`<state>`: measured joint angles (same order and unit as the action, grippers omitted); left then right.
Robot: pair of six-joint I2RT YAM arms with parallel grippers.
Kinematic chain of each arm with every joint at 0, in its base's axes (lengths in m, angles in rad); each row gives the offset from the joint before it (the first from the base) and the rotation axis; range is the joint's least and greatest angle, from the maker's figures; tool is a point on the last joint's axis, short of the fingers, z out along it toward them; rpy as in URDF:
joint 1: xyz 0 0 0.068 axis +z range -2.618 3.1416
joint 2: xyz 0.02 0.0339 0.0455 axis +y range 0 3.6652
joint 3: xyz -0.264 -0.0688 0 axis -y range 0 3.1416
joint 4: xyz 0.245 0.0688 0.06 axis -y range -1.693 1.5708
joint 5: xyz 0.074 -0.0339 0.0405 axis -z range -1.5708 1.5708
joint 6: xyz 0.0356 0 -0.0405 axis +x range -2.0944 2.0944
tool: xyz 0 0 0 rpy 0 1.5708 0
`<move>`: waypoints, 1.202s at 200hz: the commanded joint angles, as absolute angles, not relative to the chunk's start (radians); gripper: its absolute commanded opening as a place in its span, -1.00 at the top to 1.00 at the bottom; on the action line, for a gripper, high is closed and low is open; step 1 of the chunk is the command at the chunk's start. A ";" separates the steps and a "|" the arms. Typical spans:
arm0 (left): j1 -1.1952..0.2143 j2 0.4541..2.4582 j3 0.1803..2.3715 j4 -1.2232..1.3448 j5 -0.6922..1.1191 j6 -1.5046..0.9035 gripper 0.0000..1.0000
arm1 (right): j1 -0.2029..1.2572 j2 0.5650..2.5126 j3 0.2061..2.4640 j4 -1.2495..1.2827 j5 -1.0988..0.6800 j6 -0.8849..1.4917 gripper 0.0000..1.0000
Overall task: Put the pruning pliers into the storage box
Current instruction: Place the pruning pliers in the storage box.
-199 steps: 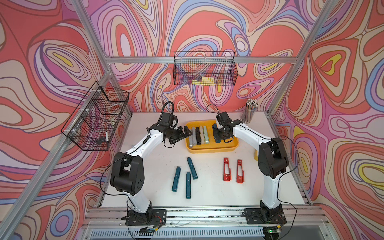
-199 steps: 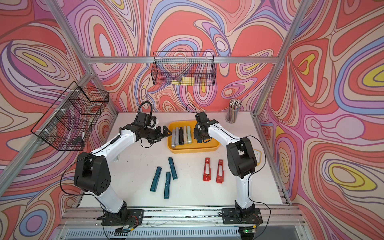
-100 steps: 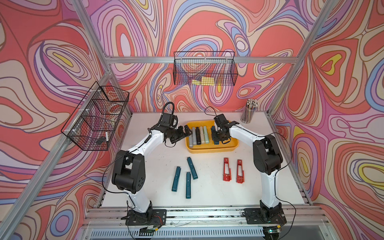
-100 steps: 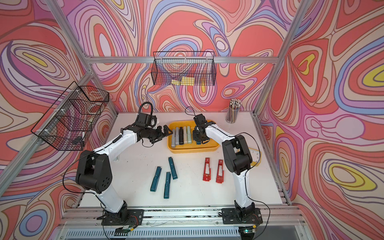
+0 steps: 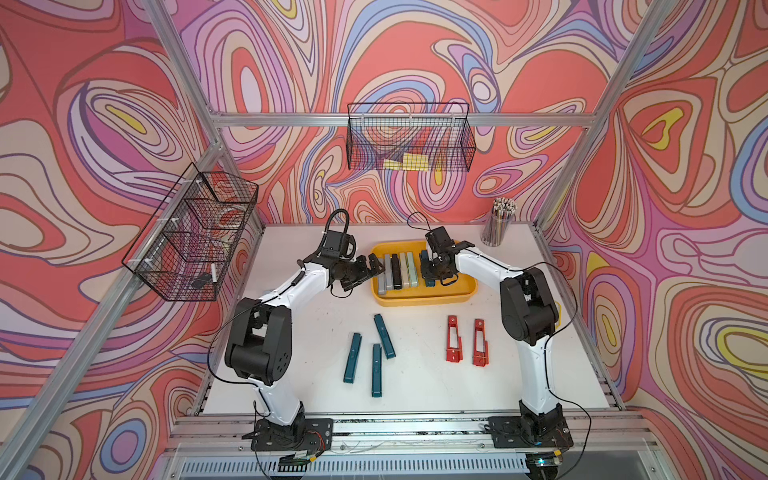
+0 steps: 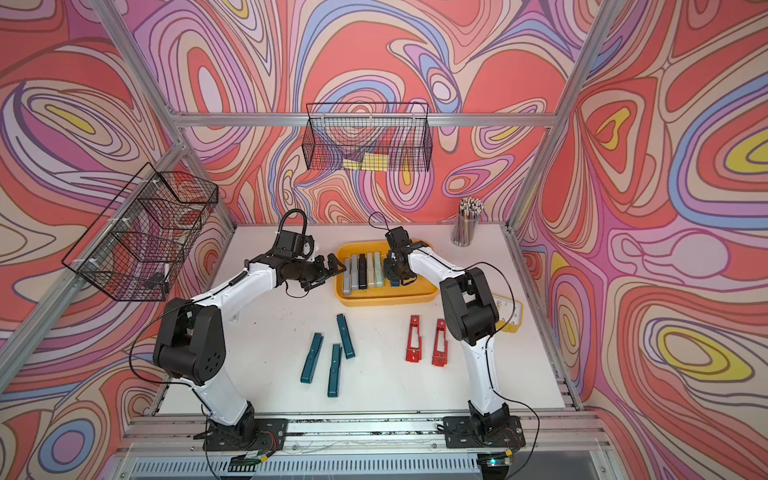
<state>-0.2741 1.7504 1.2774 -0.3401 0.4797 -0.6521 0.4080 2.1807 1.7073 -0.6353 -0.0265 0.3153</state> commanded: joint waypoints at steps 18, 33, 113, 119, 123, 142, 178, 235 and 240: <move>-0.276 1.767 1.249 -0.307 0.487 -0.670 -0.99 | 0.404 2.206 1.731 -0.615 -0.028 0.314 1.00; -0.276 1.770 1.246 -0.304 0.487 -0.669 -0.98 | 0.405 2.209 1.731 -0.612 -0.031 0.317 1.00; -0.276 1.786 1.204 -0.236 0.492 -0.693 -0.99 | 0.405 2.233 1.741 -0.610 -0.045 0.327 1.00; -0.276 1.785 1.204 -0.236 0.492 -0.694 -0.98 | 0.404 2.236 1.744 -0.612 -0.043 0.325 1.00; -0.277 1.785 1.204 -0.235 0.494 -0.693 -0.99 | 0.405 2.238 1.745 -0.612 -0.042 0.325 1.00; -0.278 1.789 1.204 -0.235 0.495 -0.695 -0.99 | 0.405 2.248 1.758 -0.617 -0.040 0.325 1.00; -0.277 1.784 1.203 -0.238 0.496 -0.695 -0.98 | 0.405 2.266 1.779 -0.628 -0.035 0.324 1.00; -0.278 1.778 1.206 -0.247 0.495 -0.692 -0.98 | 0.404 2.287 1.811 -0.647 -0.029 0.324 0.87; -0.276 1.778 1.206 -0.248 0.496 -0.691 -0.99 | 0.405 2.287 1.812 -0.649 -0.029 0.323 0.82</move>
<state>-0.2741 1.7771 1.2106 -0.2569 0.4900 -0.6853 0.4080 2.2616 1.7863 -0.6426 -0.0414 0.3229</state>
